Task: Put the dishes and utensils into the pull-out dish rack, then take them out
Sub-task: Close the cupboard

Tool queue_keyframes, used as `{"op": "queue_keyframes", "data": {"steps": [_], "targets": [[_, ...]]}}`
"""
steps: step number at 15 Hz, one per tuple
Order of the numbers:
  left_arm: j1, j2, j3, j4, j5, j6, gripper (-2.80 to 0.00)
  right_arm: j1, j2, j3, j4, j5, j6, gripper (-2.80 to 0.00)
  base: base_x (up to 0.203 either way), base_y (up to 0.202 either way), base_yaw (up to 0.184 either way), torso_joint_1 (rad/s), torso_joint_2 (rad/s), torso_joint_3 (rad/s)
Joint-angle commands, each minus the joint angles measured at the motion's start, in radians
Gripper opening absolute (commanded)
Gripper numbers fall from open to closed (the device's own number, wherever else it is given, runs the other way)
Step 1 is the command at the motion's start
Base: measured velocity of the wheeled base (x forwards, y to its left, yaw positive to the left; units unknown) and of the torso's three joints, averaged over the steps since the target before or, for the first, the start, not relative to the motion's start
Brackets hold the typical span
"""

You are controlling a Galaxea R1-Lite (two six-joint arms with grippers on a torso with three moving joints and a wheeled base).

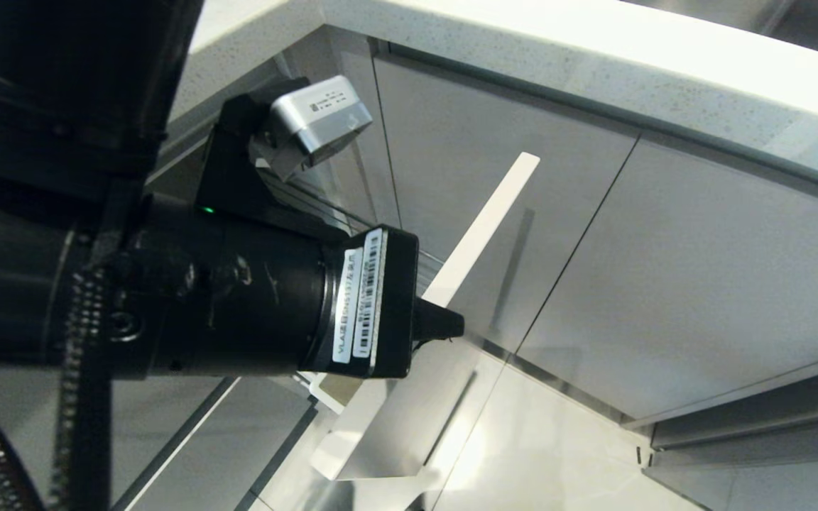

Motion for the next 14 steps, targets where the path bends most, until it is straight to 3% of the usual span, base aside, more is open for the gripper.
{"op": "queue_keyframes", "data": {"steps": [1, 5, 11, 14], "targets": [[-0.008, 0.034, -0.002, 0.018, 0.034, -0.003, -2.8, 0.001, -0.004, 0.002, 0.0, 0.0, -0.001, -2.8, 0.0, 0.0, 0.0, 0.0, 0.0, 0.0], [-0.036, 0.077, -0.005, 0.034, 0.212, -0.004, -2.8, 0.001, -0.003, 0.002, 0.0, -0.001, 0.0, -2.8, 0.0, 0.0, 0.0, 0.0, 0.0, 0.0], [-0.043, 0.079, -0.008, 0.034, 0.37, -0.003, -2.8, 0.0, -0.004, 0.002, 0.0, 0.0, 0.0, -2.8, 0.0, 0.0, 0.0, 0.0, 0.0, 0.0], [-0.043, 0.077, -0.014, 0.034, 0.507, 0.005, -2.8, 0.001, -0.003, 0.002, 0.0, 0.0, 0.0, -2.8, 0.0, 0.0, 0.0, 0.0, 0.0, 0.0]]}}
